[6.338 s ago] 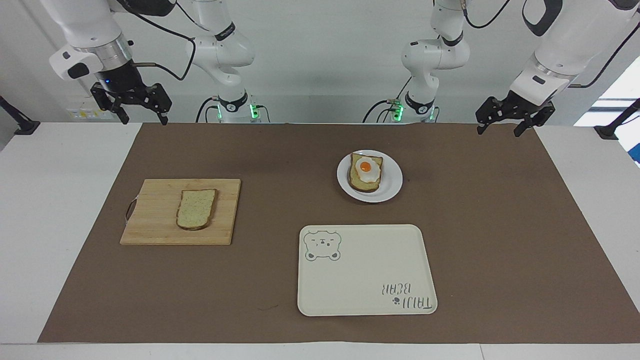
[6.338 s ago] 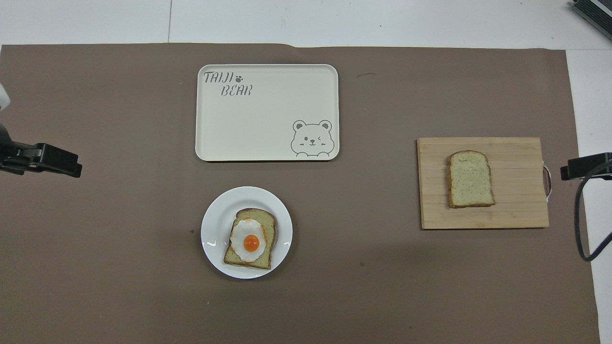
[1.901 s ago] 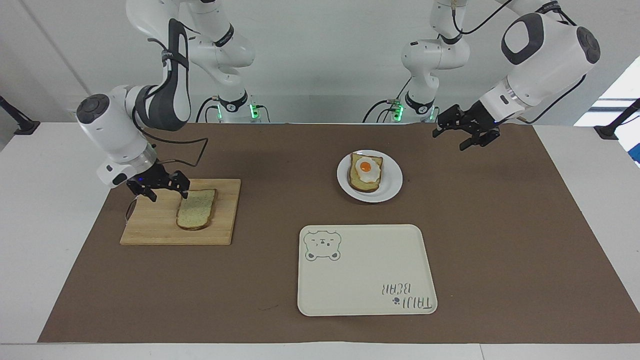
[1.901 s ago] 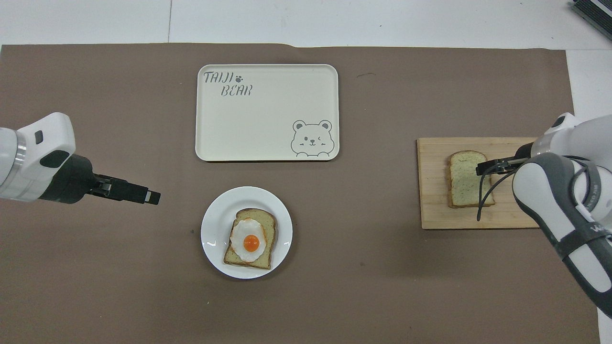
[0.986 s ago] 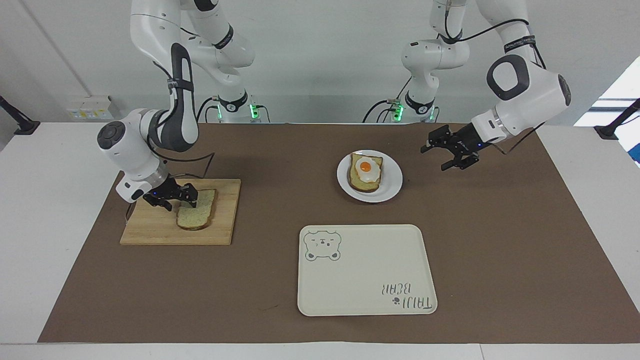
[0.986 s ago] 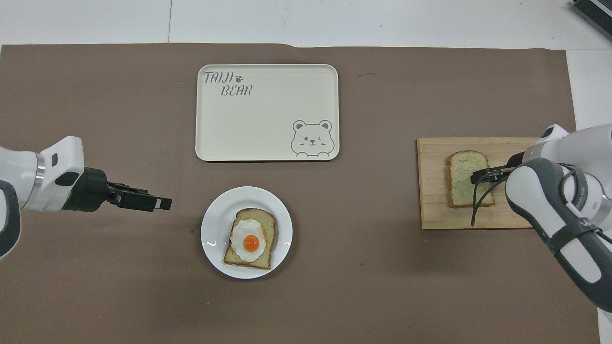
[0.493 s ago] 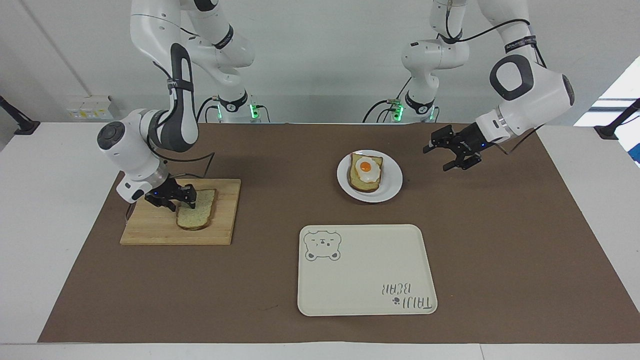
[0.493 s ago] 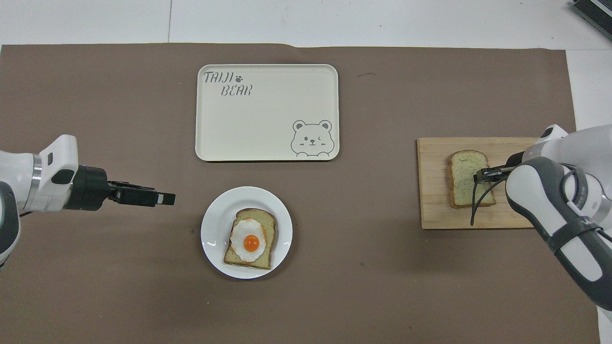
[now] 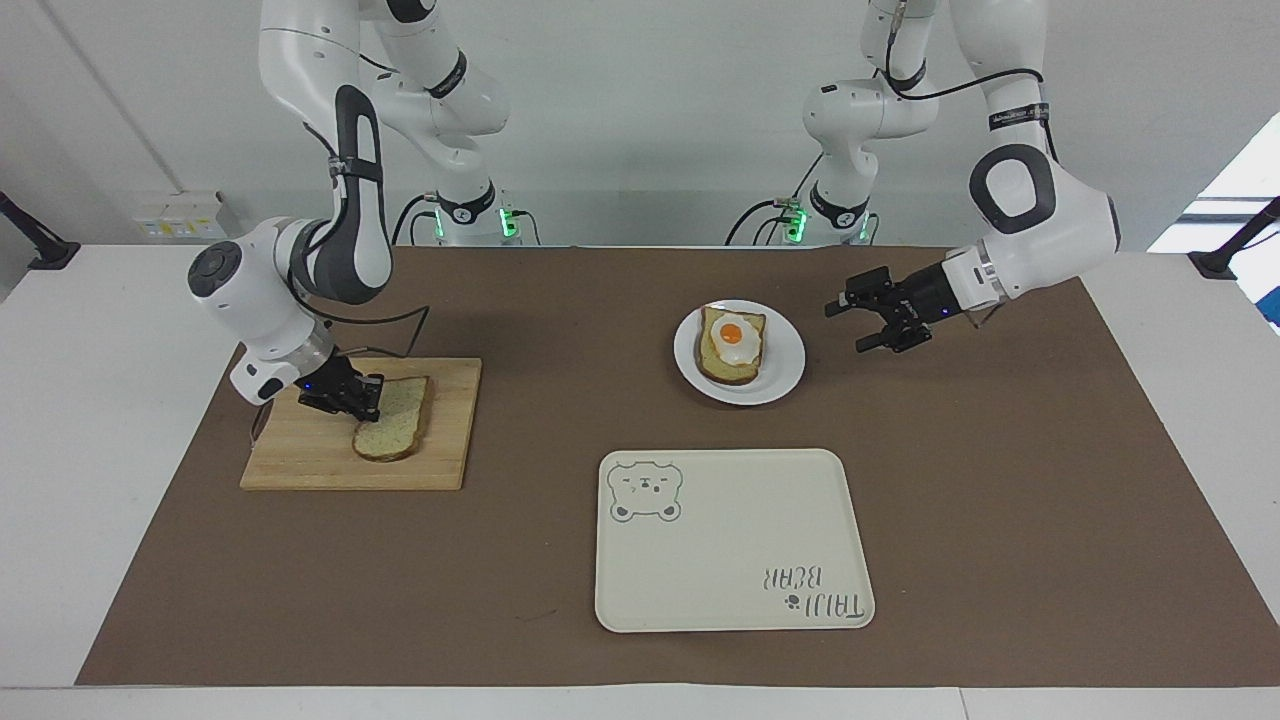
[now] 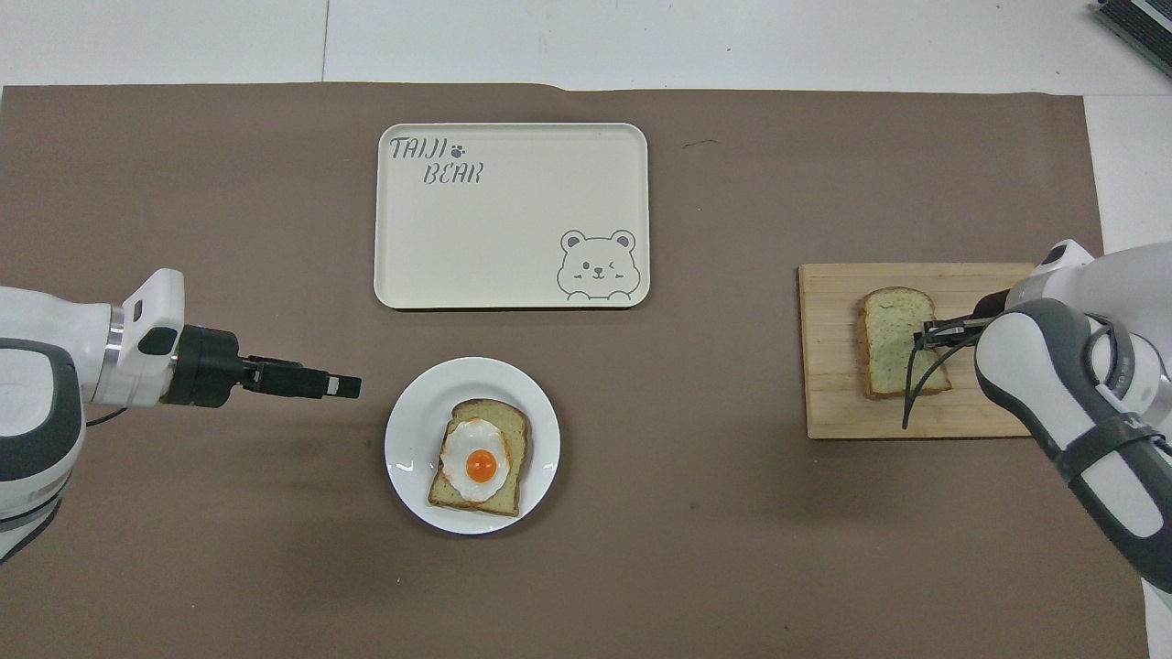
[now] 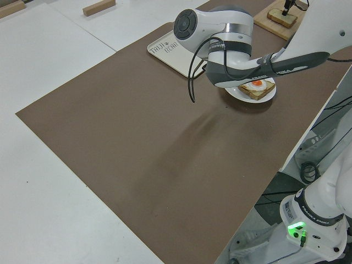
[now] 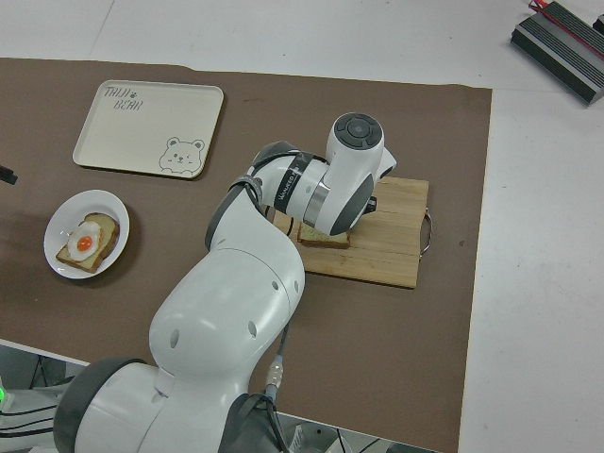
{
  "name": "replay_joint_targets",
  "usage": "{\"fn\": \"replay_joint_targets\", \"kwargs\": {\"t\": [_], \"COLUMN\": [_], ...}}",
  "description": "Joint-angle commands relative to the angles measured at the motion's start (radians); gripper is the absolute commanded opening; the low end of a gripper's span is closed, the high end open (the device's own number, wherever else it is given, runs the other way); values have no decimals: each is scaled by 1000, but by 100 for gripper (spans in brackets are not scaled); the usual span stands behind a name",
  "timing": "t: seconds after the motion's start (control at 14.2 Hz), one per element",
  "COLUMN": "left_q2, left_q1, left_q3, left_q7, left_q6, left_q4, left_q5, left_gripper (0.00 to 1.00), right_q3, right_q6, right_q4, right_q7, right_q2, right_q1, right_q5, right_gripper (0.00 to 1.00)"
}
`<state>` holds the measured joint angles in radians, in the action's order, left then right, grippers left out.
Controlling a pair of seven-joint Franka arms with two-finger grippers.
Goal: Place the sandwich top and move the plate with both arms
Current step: 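Grasp the bread slice with the right gripper while the left gripper nears the plate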
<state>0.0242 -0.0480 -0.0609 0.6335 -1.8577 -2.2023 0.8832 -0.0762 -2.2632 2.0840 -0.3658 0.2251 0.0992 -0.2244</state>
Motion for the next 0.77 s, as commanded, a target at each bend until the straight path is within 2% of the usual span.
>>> {"fn": "replay_joint_targets", "kwargs": {"t": [0.0,0.35,0.7], "left_q2": [13,-4,-12], "left_q1": [16,19,19], "left_q3": [0,0,0], "left_q7": [47,150,175], "left_q6": [-61,-84,-95], "left_q4": [-59,-140,-177], "left_q5": [39,94,120], "left_gripper": [100,100,100], "right_q3": [7,6,4], "right_q6": [-23,13,175], "right_q4": [-28,-50,-143], "right_q7": [-50,-45,-36], "right_q2": [30,16,-19], "right_q1": [13,10,10], "right_q5": [-33,-32,-23], "right_gripper": [0,0,0]}}
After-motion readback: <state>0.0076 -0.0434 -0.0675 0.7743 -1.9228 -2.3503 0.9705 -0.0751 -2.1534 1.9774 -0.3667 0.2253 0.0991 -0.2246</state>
